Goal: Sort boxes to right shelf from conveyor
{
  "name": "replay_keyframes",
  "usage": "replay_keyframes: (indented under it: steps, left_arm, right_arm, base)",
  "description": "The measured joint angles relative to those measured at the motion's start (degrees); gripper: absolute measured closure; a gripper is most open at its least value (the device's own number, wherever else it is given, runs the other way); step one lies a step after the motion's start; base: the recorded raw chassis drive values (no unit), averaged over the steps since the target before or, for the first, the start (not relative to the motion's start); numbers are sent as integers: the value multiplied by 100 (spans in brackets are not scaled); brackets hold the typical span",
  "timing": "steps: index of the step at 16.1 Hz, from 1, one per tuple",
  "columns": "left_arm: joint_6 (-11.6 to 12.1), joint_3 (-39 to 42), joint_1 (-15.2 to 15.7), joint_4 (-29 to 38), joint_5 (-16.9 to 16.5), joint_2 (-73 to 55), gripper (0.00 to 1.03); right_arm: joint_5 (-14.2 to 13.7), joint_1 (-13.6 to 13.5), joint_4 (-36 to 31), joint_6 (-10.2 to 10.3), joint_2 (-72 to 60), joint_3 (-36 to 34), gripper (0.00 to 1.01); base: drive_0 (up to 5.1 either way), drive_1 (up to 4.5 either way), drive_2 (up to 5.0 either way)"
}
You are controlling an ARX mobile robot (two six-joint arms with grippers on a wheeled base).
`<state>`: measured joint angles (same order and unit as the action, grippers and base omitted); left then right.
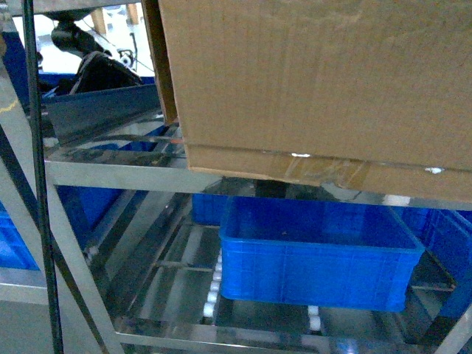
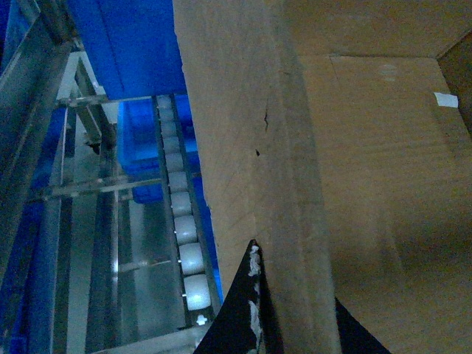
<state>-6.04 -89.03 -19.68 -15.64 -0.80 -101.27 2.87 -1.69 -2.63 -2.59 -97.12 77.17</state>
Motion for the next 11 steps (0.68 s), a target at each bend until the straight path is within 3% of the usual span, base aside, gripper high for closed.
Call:
replay_keyframes:
  steps: [3, 11]
  left_arm:
    - [-28, -673, 146, -280, 33, -286, 99]
    - [-168, -1443, 238, -446, 55, -1158, 99]
  right_arm:
    - [83, -61, 221, 0, -343, 741, 97]
    - [92, -168, 483, -199, -1512, 1945, 97]
  base:
    - [0, 0, 0]
    - [0, 0, 0]
